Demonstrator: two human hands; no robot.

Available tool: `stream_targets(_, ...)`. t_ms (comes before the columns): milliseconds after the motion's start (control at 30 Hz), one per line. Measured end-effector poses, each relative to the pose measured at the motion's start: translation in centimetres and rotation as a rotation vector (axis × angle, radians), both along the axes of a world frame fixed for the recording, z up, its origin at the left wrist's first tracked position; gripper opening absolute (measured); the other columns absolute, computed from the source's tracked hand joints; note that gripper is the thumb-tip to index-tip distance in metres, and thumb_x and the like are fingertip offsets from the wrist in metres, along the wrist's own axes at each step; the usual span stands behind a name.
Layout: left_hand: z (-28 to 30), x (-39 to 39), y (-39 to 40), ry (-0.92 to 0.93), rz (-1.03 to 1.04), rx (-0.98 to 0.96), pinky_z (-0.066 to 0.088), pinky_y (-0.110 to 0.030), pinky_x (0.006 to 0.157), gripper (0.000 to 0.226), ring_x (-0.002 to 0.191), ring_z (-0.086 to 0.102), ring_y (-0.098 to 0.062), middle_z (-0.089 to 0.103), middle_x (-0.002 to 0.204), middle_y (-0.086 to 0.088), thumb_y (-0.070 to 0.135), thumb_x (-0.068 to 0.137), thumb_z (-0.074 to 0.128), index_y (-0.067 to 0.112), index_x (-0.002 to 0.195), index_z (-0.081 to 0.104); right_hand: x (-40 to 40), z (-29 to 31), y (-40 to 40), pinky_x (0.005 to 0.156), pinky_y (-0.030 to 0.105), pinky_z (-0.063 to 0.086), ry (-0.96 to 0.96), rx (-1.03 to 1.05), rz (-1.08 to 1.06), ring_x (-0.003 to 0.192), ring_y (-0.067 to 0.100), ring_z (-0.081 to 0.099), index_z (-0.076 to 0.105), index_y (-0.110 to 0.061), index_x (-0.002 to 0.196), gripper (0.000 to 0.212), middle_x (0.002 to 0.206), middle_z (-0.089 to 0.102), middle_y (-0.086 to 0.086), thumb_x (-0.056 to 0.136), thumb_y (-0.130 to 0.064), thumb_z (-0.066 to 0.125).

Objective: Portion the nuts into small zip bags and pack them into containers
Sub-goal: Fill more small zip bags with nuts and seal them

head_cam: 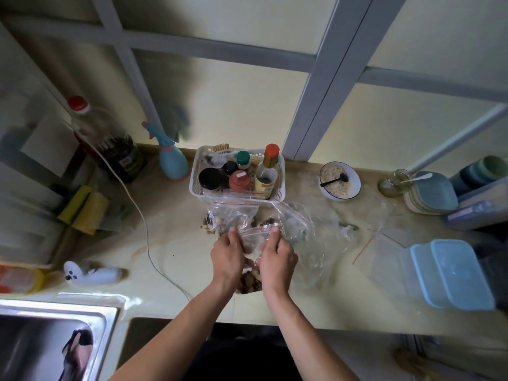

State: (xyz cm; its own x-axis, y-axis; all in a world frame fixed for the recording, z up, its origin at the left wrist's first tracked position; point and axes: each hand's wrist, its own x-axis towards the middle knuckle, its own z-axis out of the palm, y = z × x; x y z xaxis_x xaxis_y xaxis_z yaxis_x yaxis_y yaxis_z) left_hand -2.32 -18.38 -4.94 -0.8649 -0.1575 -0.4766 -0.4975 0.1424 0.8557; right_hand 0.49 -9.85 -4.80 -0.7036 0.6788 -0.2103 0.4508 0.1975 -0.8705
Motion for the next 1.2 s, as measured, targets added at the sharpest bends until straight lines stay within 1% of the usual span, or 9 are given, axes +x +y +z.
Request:
stream_targets(133,-0.3,0.1,0.2,0.069,0.041,-0.099,0.059,-0.045,0.053,0.058,0.048,0.067,-0.029,0.065,0.063,-0.011,0.046,0.106,0.030,0.006,0.073,0.056,-0.6,0.3,-0.1,0.074,0.040,0.055,0.026,0.112,0.045,0.070,0.023,0.068,0.063,-0.019,0.064,0.058,0.066,0.069,-0.004,0.108,-0.042,0.034)
stream_targets(233,-1.0,0.1,0.1,0.172,0.019,-0.206,0.057,-0.047,0.057,0.058,0.054,0.065,-0.026,0.064,0.062,-0.001,0.060,0.102,0.024,0.019,0.082,0.059,-0.8,0.3,-0.3,0.074,0.042,0.054,0.055,0.123,0.070,0.070,0.023,0.068,0.060,-0.023,0.067,0.058,0.067,0.067,-0.007,0.105,-0.051,0.026)
stream_targets(400,-0.2,0.3,0.2,0.288,0.033,-0.362,0.038,-0.023,0.054,0.044,0.058,0.057,-0.006,0.060,0.065,0.007,0.040,0.109,0.030,0.014,0.096,0.064,-1.0,-0.1,0.3,0.064,0.044,0.057,0.036,0.015,0.151,0.060,0.025,0.068,0.059,-0.027,0.068,0.059,0.065,0.067,-0.001,0.102,-0.065,0.029)
stream_targets(533,-0.7,0.1,-0.4,0.289,-0.012,-0.220,0.046,-0.035,0.055,0.045,0.054,0.059,-0.017,0.059,0.059,-0.001,0.043,0.108,0.034,0.017,0.076,0.053,-0.6,0.1,1.2,0.055,0.034,0.056,-0.005,-0.138,0.162,0.051,0.025,0.067,0.064,-0.014,0.074,0.053,0.058,0.067,0.011,0.110,-0.041,0.037)
stream_targets(700,-1.6,0.8,-0.9,0.167,-0.034,-0.031,0.050,-0.039,0.049,0.049,0.048,0.057,-0.018,0.058,0.053,-0.005,0.040,0.107,0.042,0.010,0.071,0.055,0.4,0.4,1.9,0.048,0.029,0.050,-0.016,-0.251,0.167,0.048,0.033,0.066,0.064,-0.007,0.080,0.051,0.060,0.067,0.014,0.109,-0.040,0.041)
stream_targets(867,-3.1,0.2,-1.7,-0.010,-0.042,0.080,0.054,-0.027,0.057,0.034,0.067,0.062,-0.023,0.064,0.068,-0.008,0.022,0.103,0.049,-0.002,0.083,0.063,1.1,0.4,2.4,0.045,0.030,0.050,-0.036,-0.195,0.195,0.045,0.034,0.063,0.061,-0.010,0.077,0.046,0.055,0.063,0.012,0.109,-0.037,0.043)
stream_targets(967,-1.9,-1.0,-1.8,-0.099,-0.185,0.163,0.052,-0.018,0.061,0.031,0.073,0.062,-0.019,0.067,0.079,-0.007,0.021,0.102,0.048,0.002,0.087,0.068,1.2,-0.5,3.0,0.048,0.037,0.052,-0.062,-0.115,0.273,0.045,0.029,0.061,0.057,-0.017,0.069,0.044,0.054,0.060,0.009,0.107,-0.037,0.046)
stream_targets(1100,-0.1,-1.6,-1.8,-0.110,-0.511,0.271,0.053,-0.022,0.068,0.030,0.071,0.064,-0.014,0.068,0.077,-0.002,0.026,0.103,0.054,0.015,0.081,0.071,1.4,-0.9,3.3,0.049,0.038,0.053,-0.089,-0.061,0.368,0.043,0.019,0.060,0.055,-0.022,0.068,0.040,0.051,0.058,0.003,0.104,-0.038,0.048)
stream_targets(1200,-0.8,-1.9,-1.7,-0.080,-0.563,0.229,0.052,-0.027,0.072,0.022,0.069,0.059,-0.014,0.066,0.074,-0.004,0.022,0.097,0.065,0.011,0.080,0.070,1.4,-1.0,3.5,0.049,0.037,0.053,-0.125,-0.105,0.377,0.042,0.023,0.059,0.058,-0.024,0.076,0.035,0.053,0.061,0.007,0.105,-0.037,0.046)
